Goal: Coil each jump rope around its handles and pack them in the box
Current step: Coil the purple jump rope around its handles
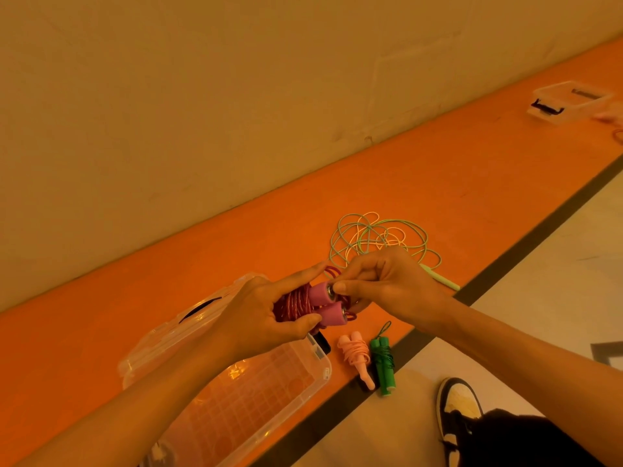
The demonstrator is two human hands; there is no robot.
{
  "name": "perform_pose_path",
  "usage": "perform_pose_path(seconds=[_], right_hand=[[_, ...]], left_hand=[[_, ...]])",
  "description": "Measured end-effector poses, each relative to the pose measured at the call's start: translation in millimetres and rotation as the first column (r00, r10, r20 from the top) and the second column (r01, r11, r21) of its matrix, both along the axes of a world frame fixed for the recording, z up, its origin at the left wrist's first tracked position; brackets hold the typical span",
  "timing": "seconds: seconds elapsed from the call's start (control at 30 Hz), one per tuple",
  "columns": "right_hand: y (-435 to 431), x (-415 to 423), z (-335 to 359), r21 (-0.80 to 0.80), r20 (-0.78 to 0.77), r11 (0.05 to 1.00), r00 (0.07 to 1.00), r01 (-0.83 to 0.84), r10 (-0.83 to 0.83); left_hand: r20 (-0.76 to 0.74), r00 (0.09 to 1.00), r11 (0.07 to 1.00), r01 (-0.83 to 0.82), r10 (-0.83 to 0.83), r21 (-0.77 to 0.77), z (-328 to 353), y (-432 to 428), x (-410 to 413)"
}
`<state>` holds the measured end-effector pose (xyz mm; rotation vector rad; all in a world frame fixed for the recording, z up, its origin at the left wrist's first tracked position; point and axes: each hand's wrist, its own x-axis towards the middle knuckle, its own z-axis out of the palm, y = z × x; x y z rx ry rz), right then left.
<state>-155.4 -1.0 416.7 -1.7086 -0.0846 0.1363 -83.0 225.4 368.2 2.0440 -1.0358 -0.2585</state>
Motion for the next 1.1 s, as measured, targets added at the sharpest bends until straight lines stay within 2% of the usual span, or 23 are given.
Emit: perform_pose_path(seconds=[0.17, 0.33, 0.43, 0.6, 0.73, 0.93, 1.1], right_hand=[[-1.1, 1.3, 1.4, 0.026, -0.034, 1.000, 0.999, 0.005, -0.004], [-7.7, -1.9, 4.6, 0.046, -0.060, 0.994, 0.993, -0.097, 0.100], [-9.3, -2.2, 5.1, 0.023, -0.051, 0.994, 0.993, -0.104, 0.105], [-5.4, -0.9, 1.5, 0.118, -0.069, 0.990, 0.994, -0.077, 0.086], [-3.0, 0.9, -3.2, 0.221, -0.105, 0.975, 0.994, 0.005, 0.019], [-0.5, 1.9, -9.7, 0.269, -0.141, 0.961, 0.989, 0.071, -0.034], [-1.5, 1.3, -4.0, 0.194, -0.084, 0.980, 0.996, 0.040, -0.024]], left_hand=[[0.042, 0.999, 1.000, 0.003, -0.004, 0.013, 0.9, -0.6, 2.8], [0.008, 1.000, 1.000, 0.011, -0.011, 0.004, 2.9, 1.2, 2.0], [-0.024, 1.000, 1.000, 0.000, 0.000, -0.007, 5.3, 1.6, 3.0], [-0.028, 1.000, 1.000, 0.006, -0.007, -0.027, 5.9, 2.5, 0.8], [-0.059, 0.998, 0.998, 0.002, -0.006, -0.064, 9.0, 0.7, 1.6], [0.024, 1.000, 1.000, 0.018, -0.018, -0.023, 10.1, 0.7, 6.6], [0.095, 0.995, 1.000, 0.020, -0.021, 0.009, 11.7, 3.9, 8.4]])
